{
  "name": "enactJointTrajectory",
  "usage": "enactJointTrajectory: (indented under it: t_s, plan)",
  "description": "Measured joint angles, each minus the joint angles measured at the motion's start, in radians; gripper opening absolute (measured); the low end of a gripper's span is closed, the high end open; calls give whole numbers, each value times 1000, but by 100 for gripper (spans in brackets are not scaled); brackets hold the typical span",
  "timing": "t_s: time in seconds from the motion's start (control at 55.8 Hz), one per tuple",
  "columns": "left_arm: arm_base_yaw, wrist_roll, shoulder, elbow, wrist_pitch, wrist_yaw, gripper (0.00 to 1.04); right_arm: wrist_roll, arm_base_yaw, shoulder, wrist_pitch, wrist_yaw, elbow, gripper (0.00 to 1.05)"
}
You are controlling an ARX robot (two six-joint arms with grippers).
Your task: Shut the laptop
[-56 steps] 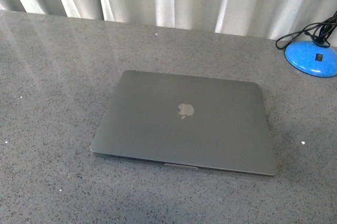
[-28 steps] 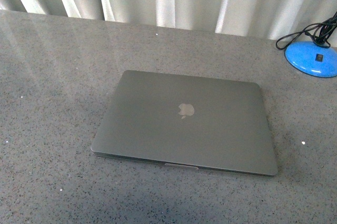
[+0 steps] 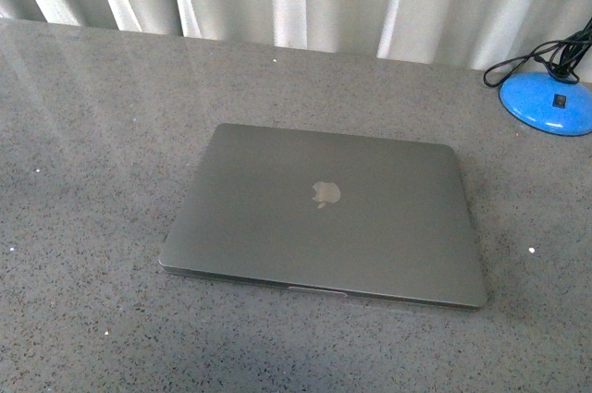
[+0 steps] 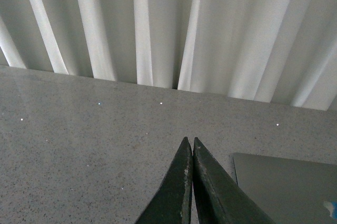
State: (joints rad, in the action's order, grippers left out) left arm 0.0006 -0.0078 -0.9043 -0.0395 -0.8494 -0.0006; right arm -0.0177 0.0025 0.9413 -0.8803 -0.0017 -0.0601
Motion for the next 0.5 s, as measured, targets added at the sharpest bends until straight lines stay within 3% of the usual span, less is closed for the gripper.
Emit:
enactJointTrajectory:
  t_s: [0.502]
  plan:
    - [0,0,360,21,311,0,4,1,0,-353,302,0,33,1]
